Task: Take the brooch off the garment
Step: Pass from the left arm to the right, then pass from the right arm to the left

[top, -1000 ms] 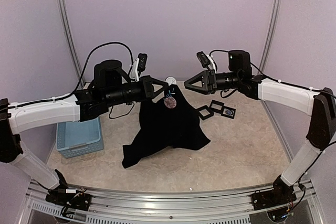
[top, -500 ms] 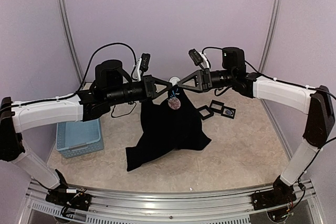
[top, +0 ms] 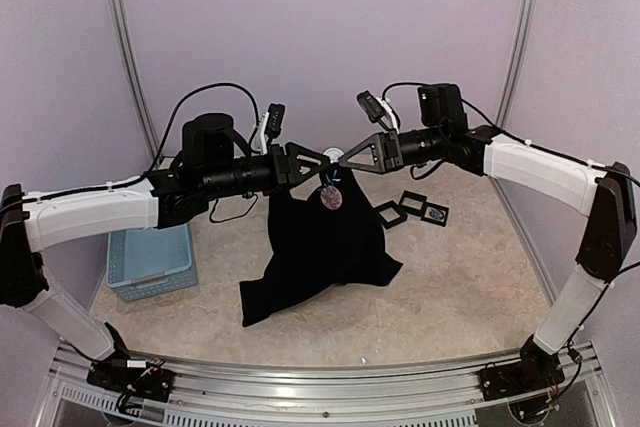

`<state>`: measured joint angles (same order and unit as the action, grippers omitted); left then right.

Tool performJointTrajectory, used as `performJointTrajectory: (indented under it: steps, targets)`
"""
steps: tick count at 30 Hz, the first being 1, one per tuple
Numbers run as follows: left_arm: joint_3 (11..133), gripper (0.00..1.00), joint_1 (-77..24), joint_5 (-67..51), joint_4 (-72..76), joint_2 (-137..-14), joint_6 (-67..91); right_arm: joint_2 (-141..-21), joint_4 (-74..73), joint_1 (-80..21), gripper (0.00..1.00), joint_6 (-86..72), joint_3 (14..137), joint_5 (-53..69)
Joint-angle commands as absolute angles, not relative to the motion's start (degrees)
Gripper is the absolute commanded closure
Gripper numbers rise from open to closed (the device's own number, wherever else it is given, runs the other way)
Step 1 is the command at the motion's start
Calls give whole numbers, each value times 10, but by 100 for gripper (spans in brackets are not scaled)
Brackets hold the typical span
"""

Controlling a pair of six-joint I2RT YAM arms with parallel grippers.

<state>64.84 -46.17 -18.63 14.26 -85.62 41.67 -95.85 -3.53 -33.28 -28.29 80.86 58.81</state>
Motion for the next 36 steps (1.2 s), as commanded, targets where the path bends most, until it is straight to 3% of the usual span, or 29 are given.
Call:
performJointTrajectory:
  steps: [1,4,9,28,36]
  targets:
    - [673,42,-457,-167,76,-850,384,-964,-262,-337,100,-105,901,520]
    - [687,36,-455,-157,27,-846,356,-982,-396,-337,100,-14,955,469]
    - [720,35,-455,-170,-50,-856,315,-1018,-561,-350,100,88,1027,382]
    - [780,58,-470,-240,-103,-947,295,-1027,-581,-371,100,96,1030,405]
    - [788,63,-477,-262,-92,-964,297,-1031,-582,-374,100,97,1034,409]
